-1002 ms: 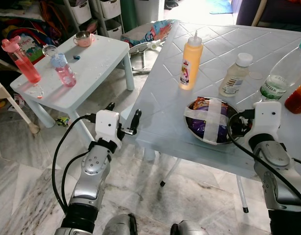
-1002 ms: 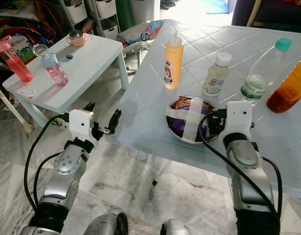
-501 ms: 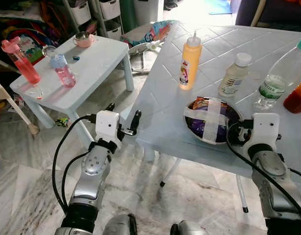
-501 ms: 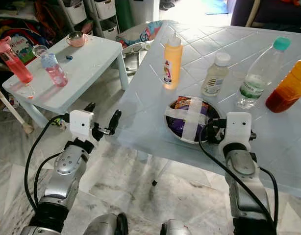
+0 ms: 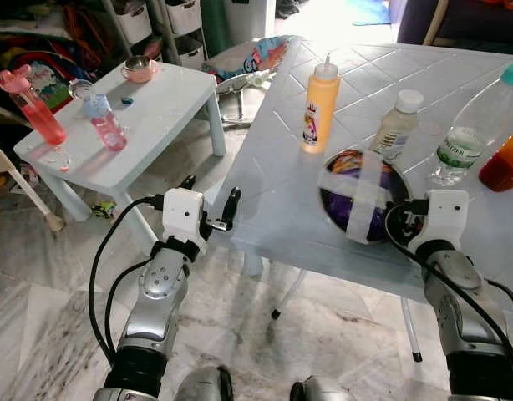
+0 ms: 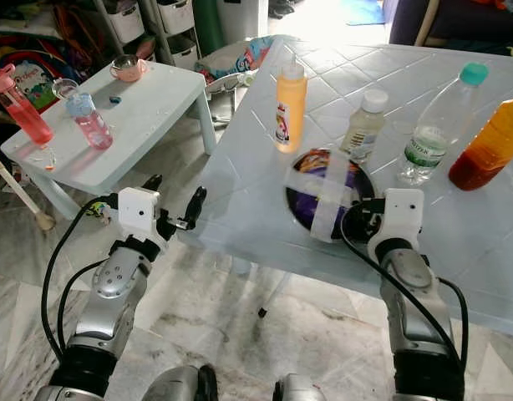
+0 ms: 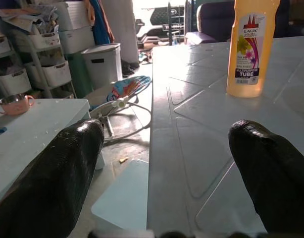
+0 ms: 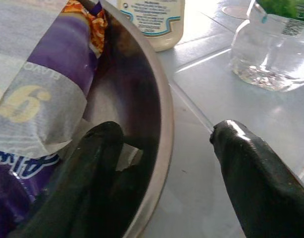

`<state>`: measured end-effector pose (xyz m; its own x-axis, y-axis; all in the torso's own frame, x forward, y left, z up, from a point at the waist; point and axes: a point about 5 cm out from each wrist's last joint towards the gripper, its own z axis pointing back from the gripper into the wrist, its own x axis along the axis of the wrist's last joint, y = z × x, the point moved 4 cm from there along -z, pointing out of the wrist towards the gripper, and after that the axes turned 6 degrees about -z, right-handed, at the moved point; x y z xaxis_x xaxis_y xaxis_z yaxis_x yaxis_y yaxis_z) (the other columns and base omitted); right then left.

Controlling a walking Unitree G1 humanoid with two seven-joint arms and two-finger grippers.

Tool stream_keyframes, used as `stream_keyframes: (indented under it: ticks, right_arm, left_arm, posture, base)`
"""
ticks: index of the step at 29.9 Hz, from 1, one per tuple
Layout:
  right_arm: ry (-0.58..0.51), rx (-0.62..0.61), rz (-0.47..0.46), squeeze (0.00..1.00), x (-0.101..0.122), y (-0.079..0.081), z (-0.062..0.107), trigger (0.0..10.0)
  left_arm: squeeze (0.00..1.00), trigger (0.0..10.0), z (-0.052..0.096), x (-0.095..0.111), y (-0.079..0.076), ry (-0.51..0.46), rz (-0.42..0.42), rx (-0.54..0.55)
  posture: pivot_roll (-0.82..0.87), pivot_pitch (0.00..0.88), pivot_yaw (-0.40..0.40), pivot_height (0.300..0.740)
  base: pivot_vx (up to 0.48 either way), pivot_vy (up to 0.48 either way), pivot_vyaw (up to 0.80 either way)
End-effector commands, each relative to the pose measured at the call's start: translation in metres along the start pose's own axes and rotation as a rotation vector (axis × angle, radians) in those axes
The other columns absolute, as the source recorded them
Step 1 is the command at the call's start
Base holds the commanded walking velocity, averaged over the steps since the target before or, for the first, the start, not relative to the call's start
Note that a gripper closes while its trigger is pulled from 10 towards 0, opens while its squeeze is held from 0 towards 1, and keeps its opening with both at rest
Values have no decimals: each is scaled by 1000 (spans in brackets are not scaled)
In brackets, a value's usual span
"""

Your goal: Restocking fridge

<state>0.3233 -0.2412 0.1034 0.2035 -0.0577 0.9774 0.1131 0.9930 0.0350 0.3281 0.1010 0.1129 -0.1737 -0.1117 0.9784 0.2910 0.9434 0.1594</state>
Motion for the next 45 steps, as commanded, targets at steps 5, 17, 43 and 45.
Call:
stream_keyframes:
  ticks: [5, 17, 43, 45]
  right_arm:
    - [37, 2, 29, 0, -11, -4, -2, 0]
    - [41, 18, 22, 0, -9, -7, -6, 0]
    - [63, 220, -49, 1000, 11, 29, -2, 10000]
    - [65, 226, -51, 1000, 12, 29, -2, 10000]
  left_arm:
    - [0, 10000, 1, -1, 2, 3, -12, 6]
    - [0, 10000, 1, 0, 2, 1, -13, 5]
    - [0, 10000, -1, 0, 0, 1, -11, 9]
    - [0, 10000, -1, 0, 1, 1, -11, 10]
  posture:
    - [-49, 74, 87, 740]
    - [-48, 74, 87, 740]
    - [-50, 72, 83, 740]
    - [-50, 72, 83, 740]
  base:
    - [0, 0, 0]
    - [0, 0, 0]
    - [0, 0, 0]
    - [0, 0, 0]
